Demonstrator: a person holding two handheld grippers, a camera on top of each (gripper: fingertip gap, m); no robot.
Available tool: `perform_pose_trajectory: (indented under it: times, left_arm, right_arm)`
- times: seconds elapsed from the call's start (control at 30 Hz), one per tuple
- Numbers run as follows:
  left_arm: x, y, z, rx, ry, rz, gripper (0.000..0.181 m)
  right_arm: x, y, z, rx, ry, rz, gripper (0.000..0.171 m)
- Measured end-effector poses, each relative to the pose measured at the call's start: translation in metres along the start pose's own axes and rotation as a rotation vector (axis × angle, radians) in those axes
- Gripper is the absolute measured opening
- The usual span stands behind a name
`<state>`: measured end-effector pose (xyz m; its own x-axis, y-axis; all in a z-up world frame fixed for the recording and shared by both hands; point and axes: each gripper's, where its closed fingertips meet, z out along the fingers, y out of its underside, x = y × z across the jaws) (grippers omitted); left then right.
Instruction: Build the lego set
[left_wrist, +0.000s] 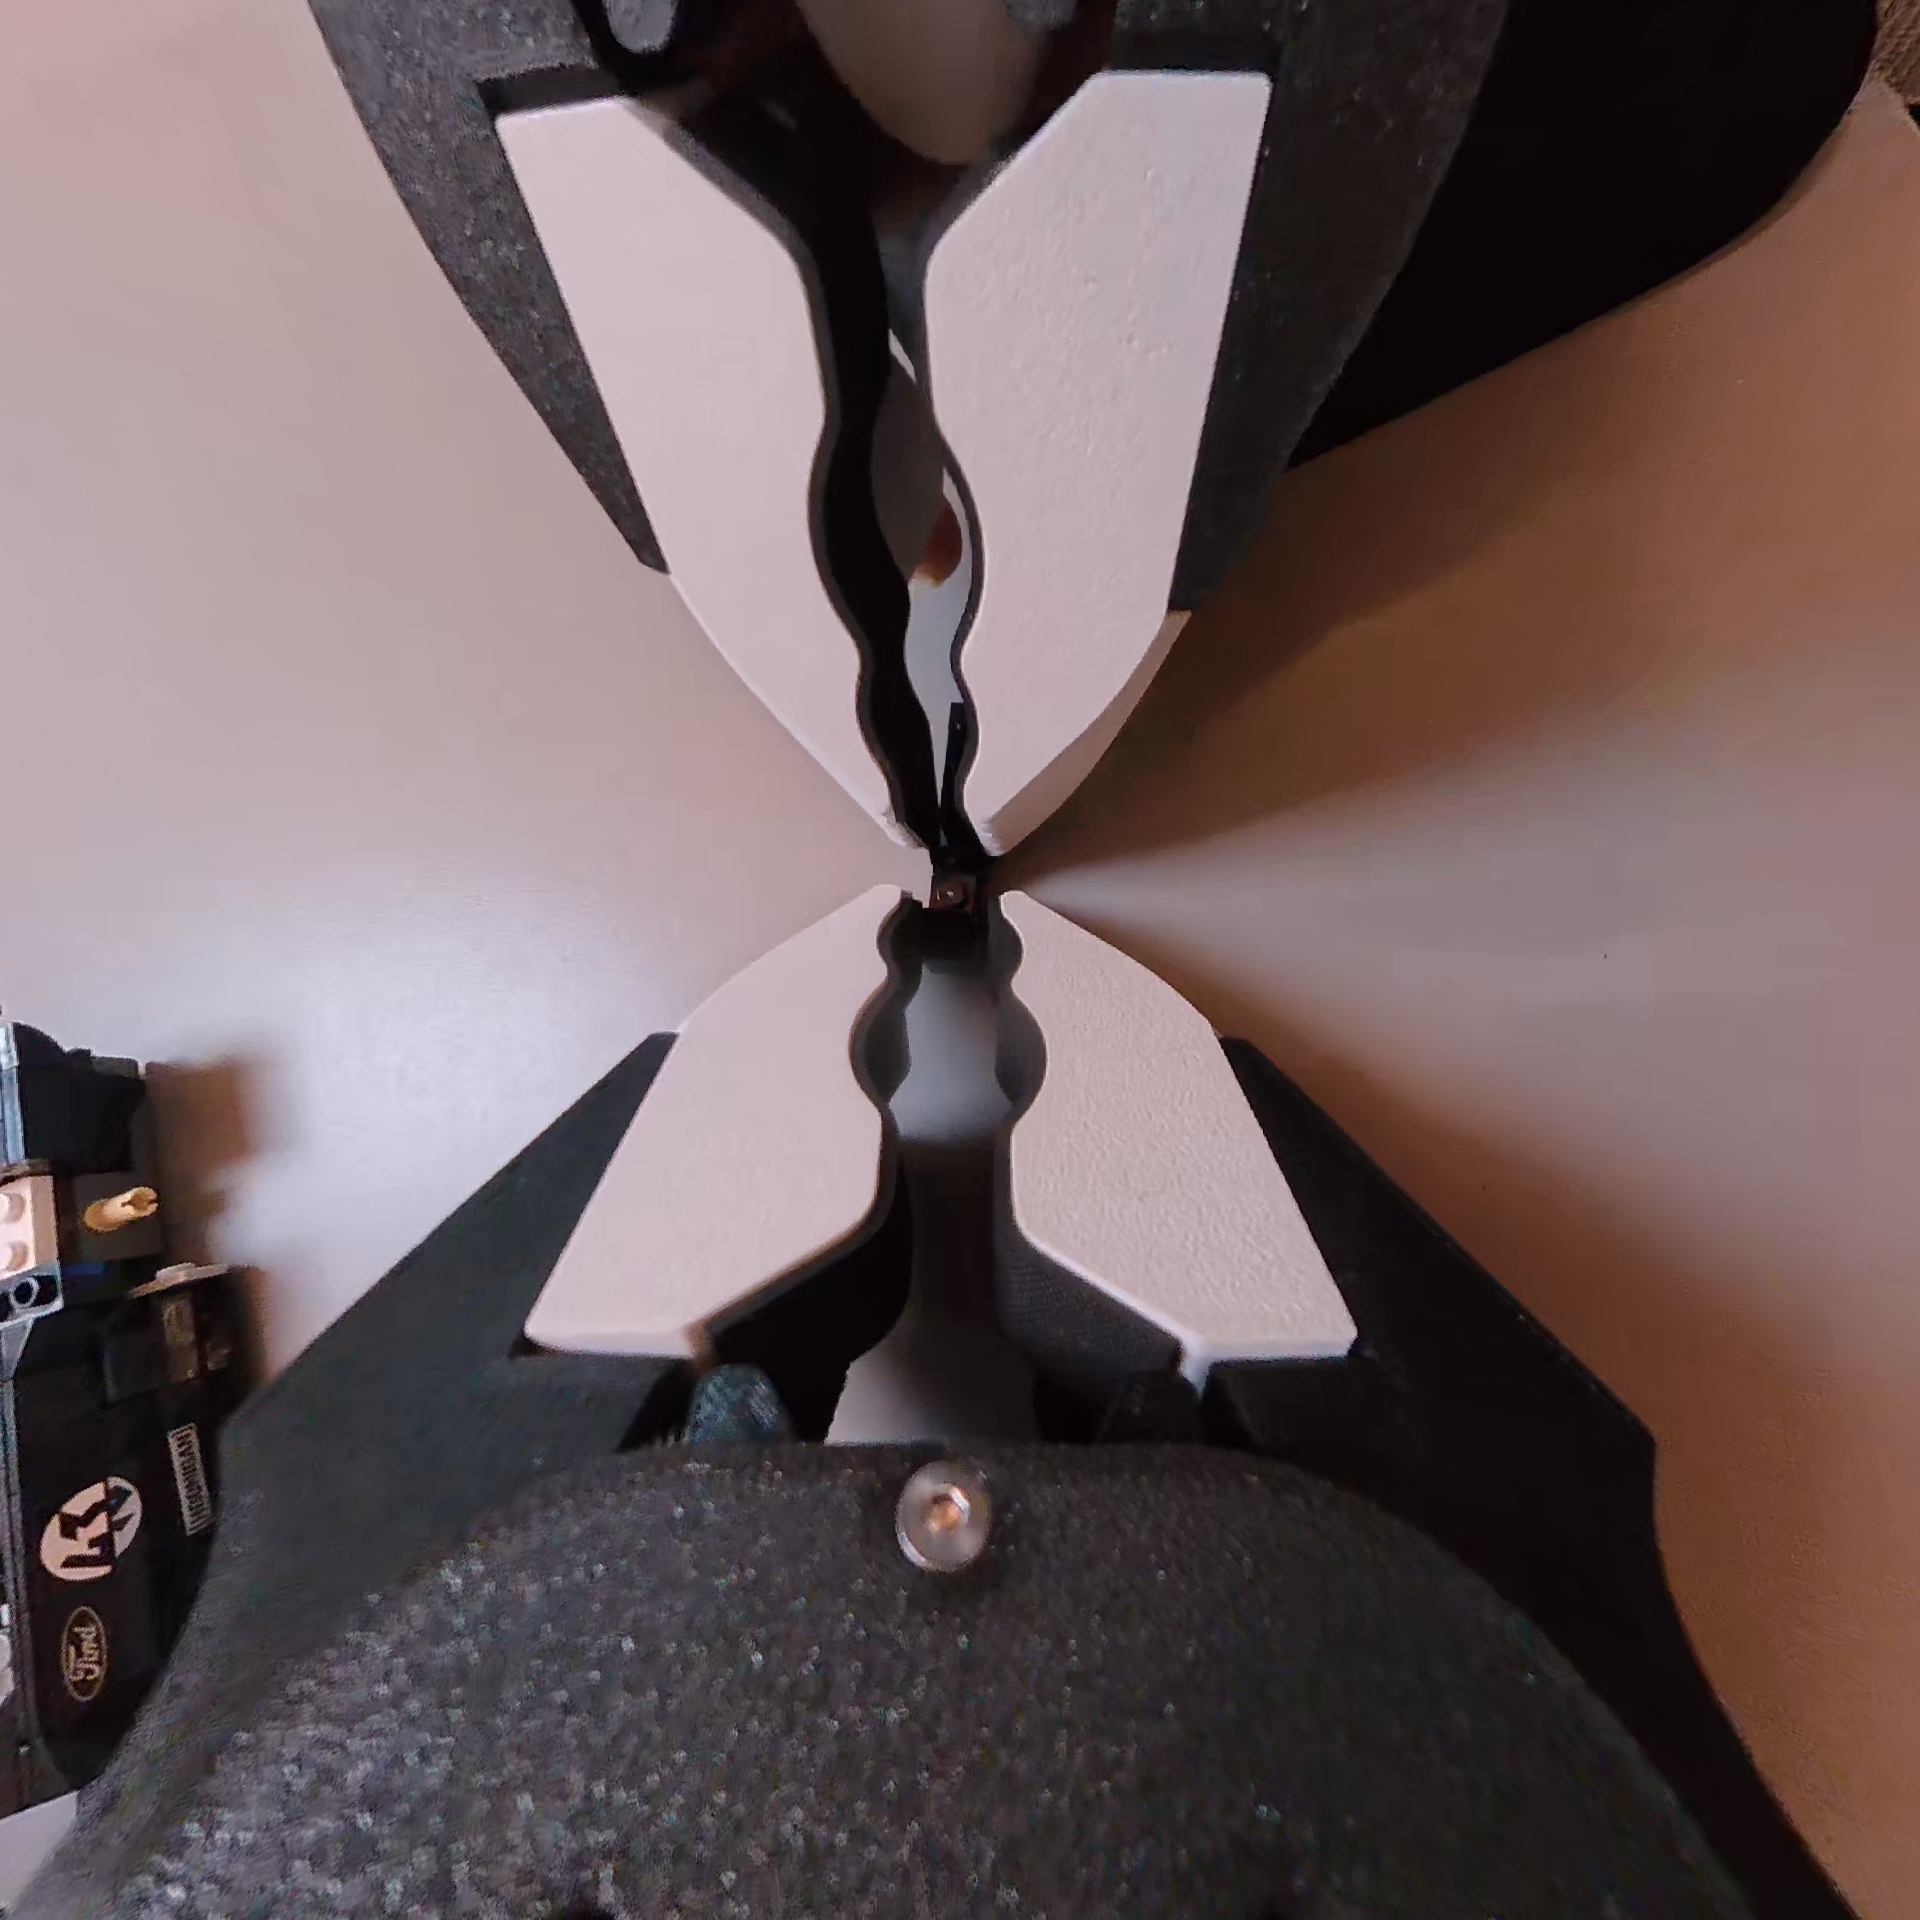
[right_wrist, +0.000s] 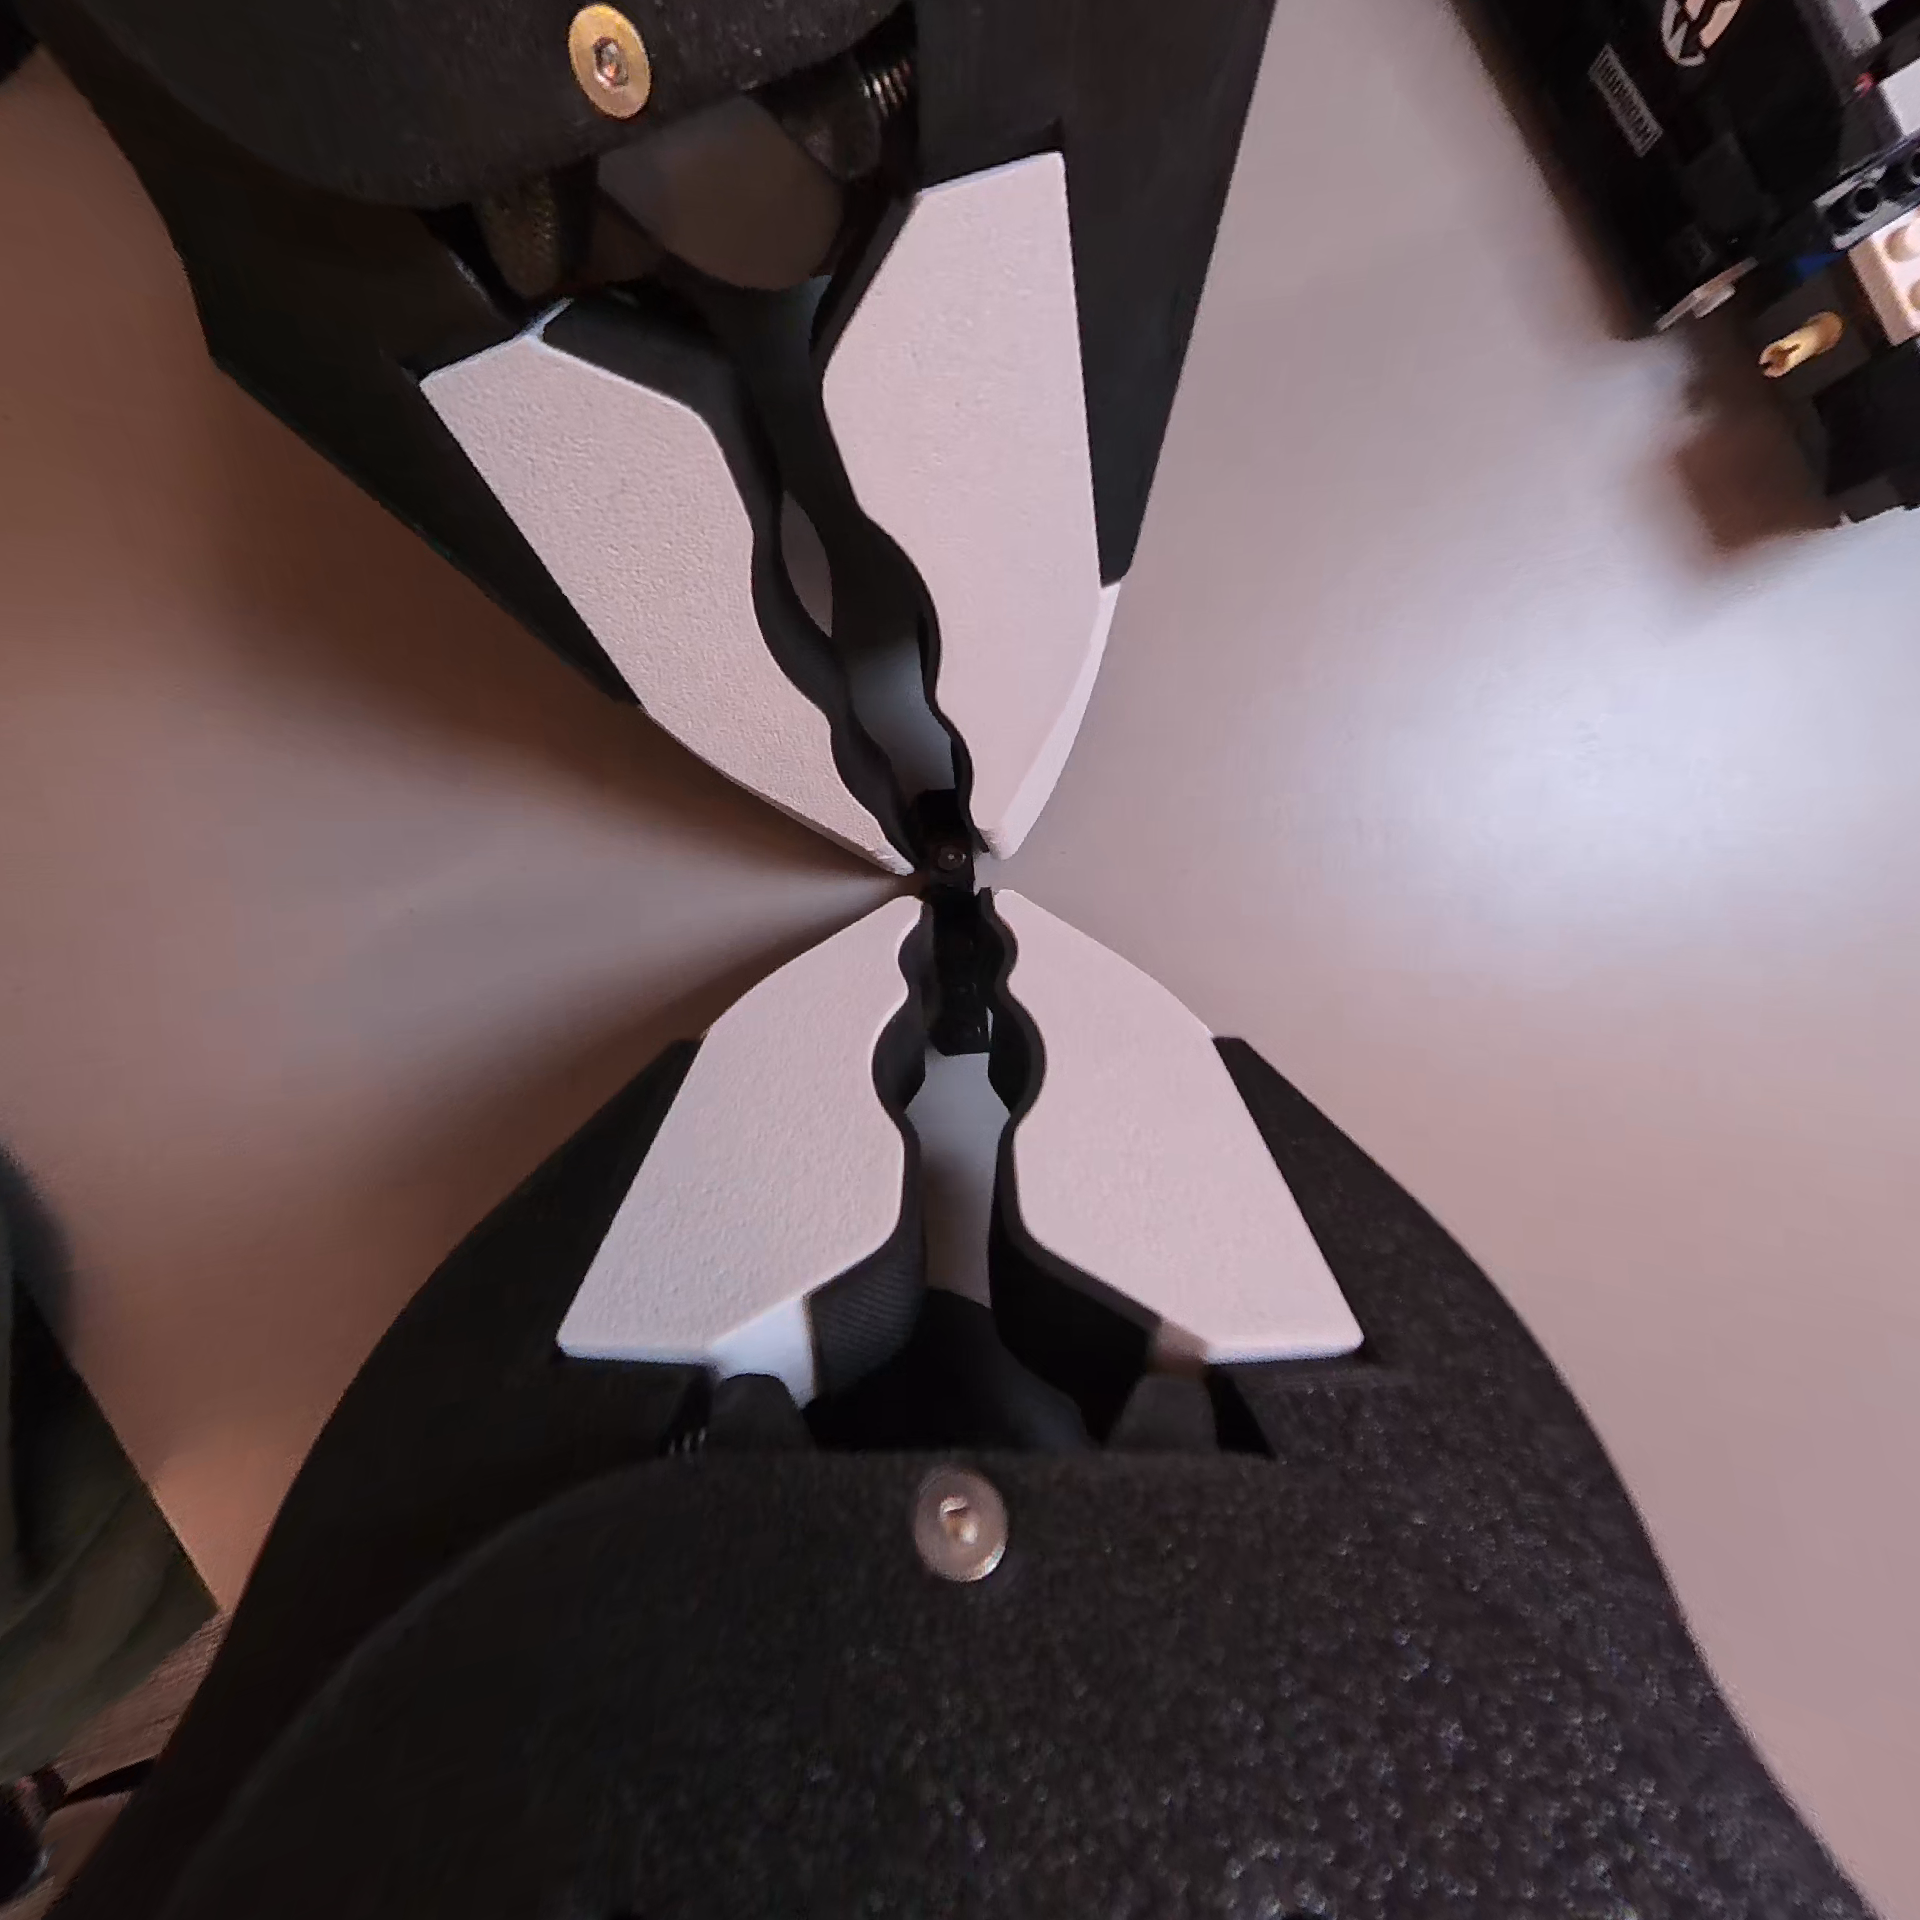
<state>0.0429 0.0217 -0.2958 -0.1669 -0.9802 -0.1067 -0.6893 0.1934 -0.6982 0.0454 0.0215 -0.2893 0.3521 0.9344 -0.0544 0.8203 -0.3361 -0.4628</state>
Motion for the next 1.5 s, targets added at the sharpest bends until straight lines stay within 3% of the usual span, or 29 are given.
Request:
perform_pose_trajectory:
  times: [0.2, 0.53, 0.93, 1.2, 1.5]
  left_arm:
    - [0.000, 0.000, 0.000, 0.003, 0.002, -0.007, 0.012]
    - [0.000, 0.000, -0.001, 0.003, -0.011, 0.003, 0.012]
    - [0.003, 0.000, -0.001, -0.001, 0.009, -0.007, 0.012]
    - [0.007, 0.000, -0.007, -0.015, 0.101, -0.197, 0.012]
    - [0.011, 0.001, -0.009, -0.042, 0.143, -0.265, 0.012]
  right_arm:
    - [-0.001, 0.000, 0.000, -0.051, 0.007, 0.022, 0.008]
    - [0.000, -0.001, 0.000, 0.035, 0.055, -0.012, 0.009]
    - [-0.003, -0.004, -0.002, 0.158, 0.039, 0.001, 0.027]
    - [-0.003, -0.012, -0.021, 0.374, 0.160, 0.021, 0.029]
    - [-0.004, -0.009, -0.020, 0.401, 0.190, 0.030, 0.022]
